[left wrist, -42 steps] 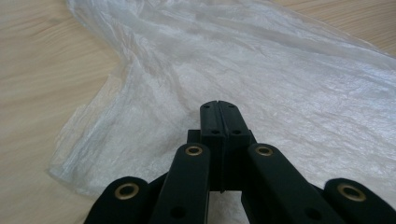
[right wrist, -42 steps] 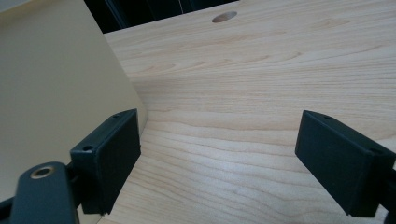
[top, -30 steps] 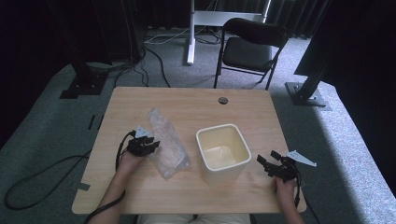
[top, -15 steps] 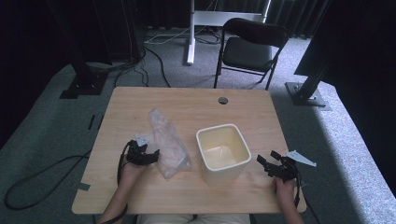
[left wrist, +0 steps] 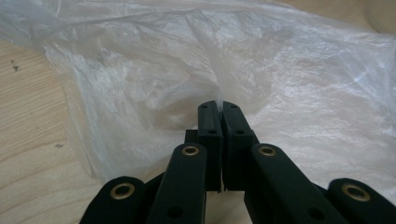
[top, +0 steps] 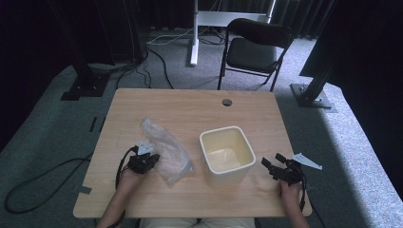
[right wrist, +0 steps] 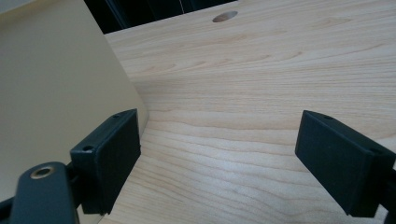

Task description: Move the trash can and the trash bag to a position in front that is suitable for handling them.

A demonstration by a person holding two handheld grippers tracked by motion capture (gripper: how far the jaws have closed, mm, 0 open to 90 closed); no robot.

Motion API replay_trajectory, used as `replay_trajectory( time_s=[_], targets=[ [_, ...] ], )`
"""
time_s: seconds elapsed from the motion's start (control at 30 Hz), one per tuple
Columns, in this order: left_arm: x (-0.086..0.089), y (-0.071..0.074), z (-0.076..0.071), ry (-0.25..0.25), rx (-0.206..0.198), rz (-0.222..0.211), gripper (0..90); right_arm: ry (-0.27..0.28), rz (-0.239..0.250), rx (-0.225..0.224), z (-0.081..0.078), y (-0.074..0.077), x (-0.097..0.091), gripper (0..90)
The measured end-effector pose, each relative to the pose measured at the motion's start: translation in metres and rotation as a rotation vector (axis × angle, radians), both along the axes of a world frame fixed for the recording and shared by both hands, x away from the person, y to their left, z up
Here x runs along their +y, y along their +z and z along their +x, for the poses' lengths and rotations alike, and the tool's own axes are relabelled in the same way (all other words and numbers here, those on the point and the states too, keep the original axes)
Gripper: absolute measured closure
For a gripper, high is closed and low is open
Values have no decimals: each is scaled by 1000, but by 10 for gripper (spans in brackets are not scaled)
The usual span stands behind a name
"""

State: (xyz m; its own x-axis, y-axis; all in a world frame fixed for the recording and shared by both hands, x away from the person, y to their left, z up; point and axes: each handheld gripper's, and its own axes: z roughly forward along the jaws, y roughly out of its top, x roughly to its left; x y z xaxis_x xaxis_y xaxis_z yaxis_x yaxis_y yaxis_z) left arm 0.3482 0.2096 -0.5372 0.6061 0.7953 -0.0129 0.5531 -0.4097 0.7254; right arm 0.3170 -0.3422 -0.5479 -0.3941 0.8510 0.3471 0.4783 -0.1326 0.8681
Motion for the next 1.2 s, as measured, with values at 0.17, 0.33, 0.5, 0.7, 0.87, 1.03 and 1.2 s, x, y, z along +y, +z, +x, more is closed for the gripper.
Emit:
replay_trajectory(
  time_s=[0.17,0.33,0.5,0.7,0.87,1.03,1.2],
  targets=[
    [31,6,-9,-73,-48,-34,848,0,0,0,0,0,0,135],
    [55,5,-13,142,-84,-5,433,0,0,0,0,0,0,135],
    [77,9,-23,342,-76,-159,368,-1,0,-1,0,0,0,135],
    [56,9,-55,346,-141,-202,310,1,-1,-2,1,0,1,135],
    [39,8,-71,193,-162,-197,290,0,0,-8,0,1,1,134],
    [39,5,-70,92,-172,-198,271,44,0,35,2,3,-2,133],
    [44,6,-69,43,-144,-226,199,78,-21,97,-2,4,-3,123]
  ],
)
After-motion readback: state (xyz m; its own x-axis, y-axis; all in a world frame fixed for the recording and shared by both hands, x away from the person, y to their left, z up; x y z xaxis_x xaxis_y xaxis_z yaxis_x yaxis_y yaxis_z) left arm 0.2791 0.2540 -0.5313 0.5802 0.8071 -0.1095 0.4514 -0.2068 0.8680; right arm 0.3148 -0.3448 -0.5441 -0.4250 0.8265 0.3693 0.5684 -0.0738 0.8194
